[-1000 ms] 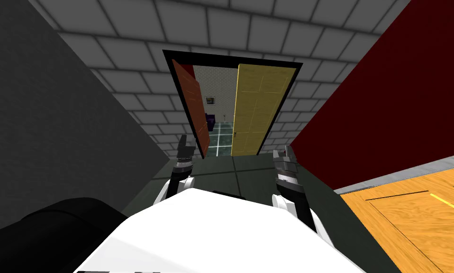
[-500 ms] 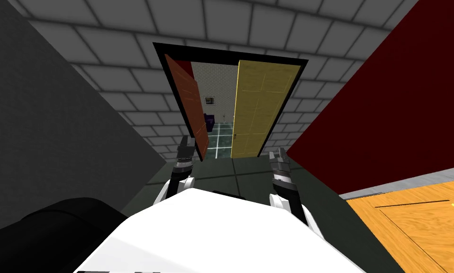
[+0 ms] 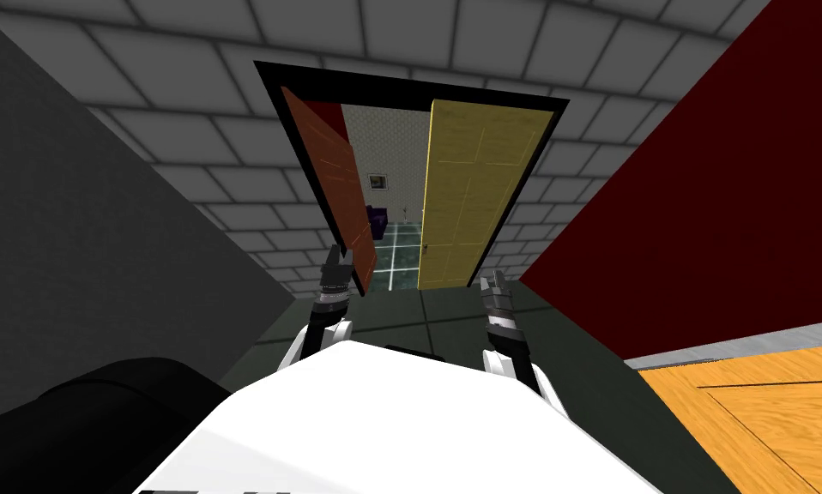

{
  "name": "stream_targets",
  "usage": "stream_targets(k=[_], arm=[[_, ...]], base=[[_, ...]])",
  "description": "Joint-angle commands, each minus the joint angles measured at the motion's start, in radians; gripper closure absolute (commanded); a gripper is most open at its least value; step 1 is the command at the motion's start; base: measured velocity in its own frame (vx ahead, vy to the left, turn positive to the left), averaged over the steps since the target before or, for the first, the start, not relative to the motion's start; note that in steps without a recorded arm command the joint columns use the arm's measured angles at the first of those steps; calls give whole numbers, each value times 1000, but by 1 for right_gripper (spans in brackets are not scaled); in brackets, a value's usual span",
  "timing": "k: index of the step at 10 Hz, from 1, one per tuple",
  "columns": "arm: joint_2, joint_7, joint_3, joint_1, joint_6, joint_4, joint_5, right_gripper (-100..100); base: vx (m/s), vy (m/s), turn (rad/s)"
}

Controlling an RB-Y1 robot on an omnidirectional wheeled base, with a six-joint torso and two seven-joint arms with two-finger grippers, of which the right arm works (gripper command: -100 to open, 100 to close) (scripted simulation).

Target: Push the door open

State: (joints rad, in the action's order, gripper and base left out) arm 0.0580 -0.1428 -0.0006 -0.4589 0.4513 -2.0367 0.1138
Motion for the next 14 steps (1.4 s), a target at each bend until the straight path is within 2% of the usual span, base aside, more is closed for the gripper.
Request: stream_targets(k=[1, 3, 4, 14], arm=[[6, -4, 8, 10, 13, 44, 11, -100], [9, -7, 13, 21, 24, 82, 19, -100], [11, -10, 19, 33, 35, 123, 28, -100], [18, -25, 49, 96, 98, 341, 75, -100]], base=[[156, 6, -22], [136, 20, -13], [133, 8, -22], [103, 16, -14]])
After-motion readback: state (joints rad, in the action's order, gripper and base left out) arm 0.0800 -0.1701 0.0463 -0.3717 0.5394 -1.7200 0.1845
